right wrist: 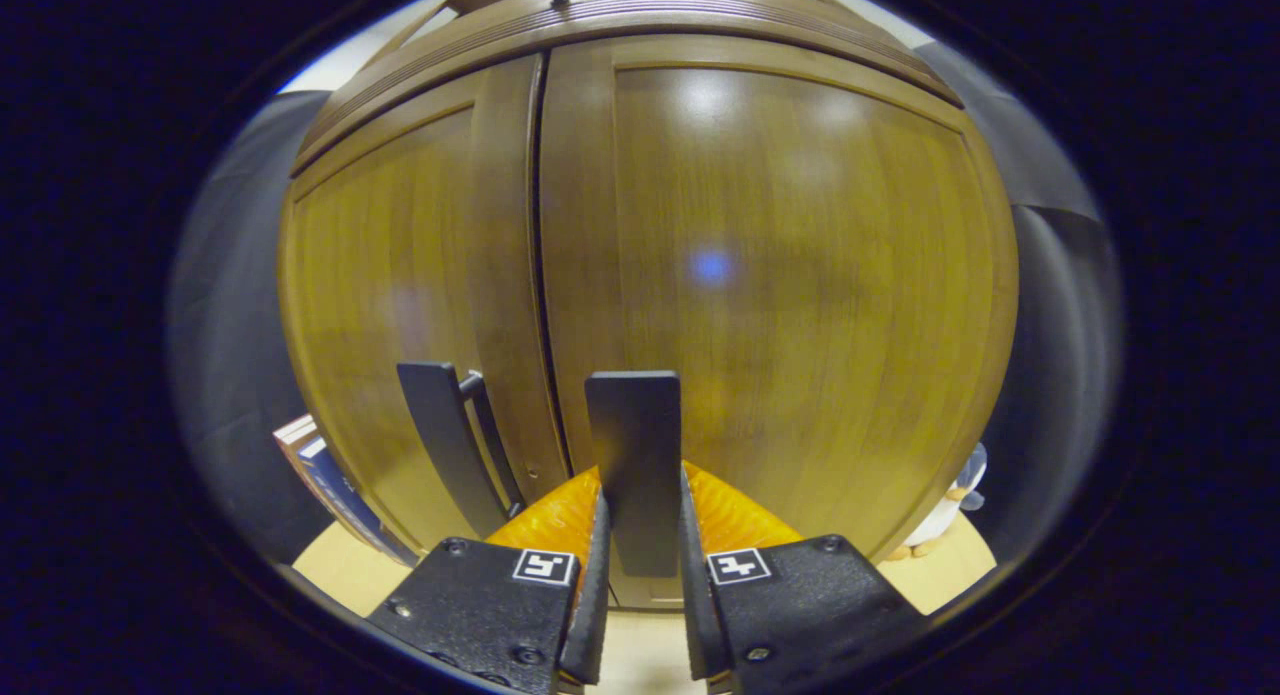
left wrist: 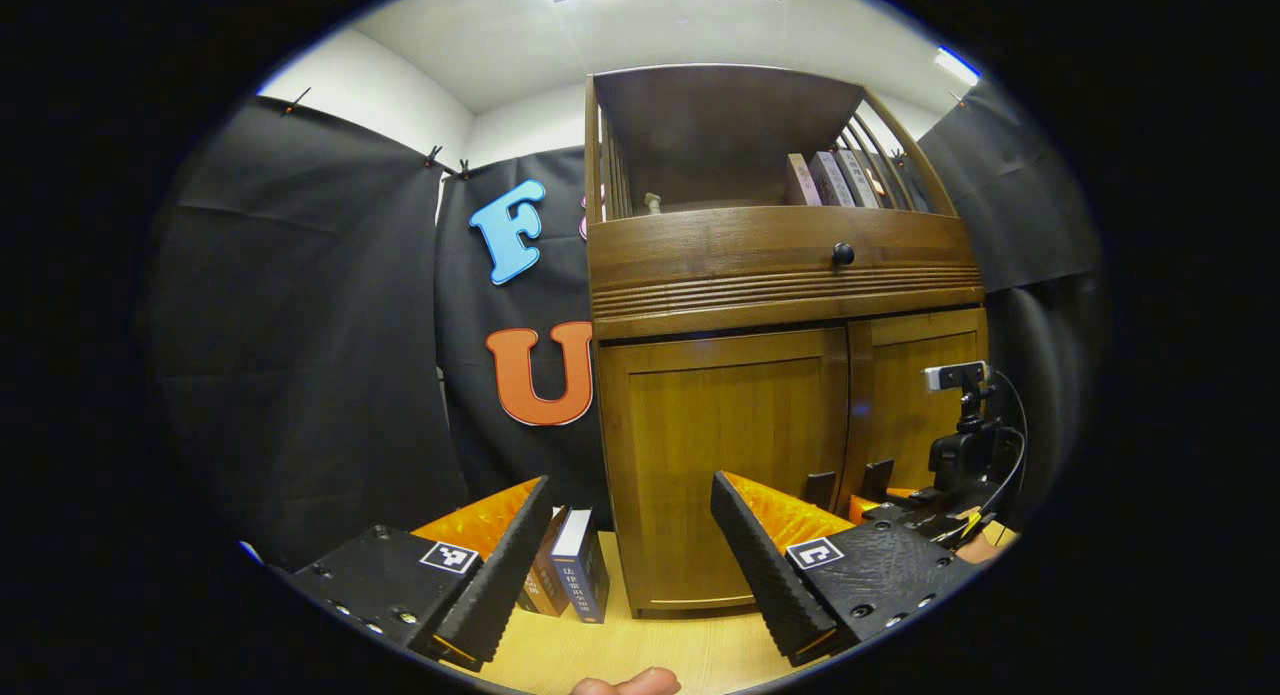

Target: Open the right door of the double-door shoe cabinet with the right hand, and open the left door with the left hand.

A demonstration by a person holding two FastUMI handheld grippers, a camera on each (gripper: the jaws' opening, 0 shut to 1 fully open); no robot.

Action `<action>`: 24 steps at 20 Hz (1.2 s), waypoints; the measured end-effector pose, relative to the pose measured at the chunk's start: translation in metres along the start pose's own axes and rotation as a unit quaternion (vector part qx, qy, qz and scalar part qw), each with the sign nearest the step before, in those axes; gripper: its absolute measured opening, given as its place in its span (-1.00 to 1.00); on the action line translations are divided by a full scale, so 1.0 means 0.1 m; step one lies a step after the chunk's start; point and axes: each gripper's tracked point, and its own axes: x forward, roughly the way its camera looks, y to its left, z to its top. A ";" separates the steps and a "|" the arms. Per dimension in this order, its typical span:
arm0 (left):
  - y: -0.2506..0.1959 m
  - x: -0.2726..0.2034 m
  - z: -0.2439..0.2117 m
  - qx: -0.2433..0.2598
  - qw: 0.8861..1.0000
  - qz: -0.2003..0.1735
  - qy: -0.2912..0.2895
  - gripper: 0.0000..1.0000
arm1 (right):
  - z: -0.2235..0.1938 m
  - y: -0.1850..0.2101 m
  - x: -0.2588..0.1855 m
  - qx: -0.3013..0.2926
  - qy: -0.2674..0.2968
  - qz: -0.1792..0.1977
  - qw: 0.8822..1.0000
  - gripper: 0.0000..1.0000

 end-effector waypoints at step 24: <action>-0.88 -0.05 0.05 -0.015 0.996 -0.092 0.006 0.92 | -0.29 -0.24 -1.01 -0.009 -0.005 0.064 0.998 -0.41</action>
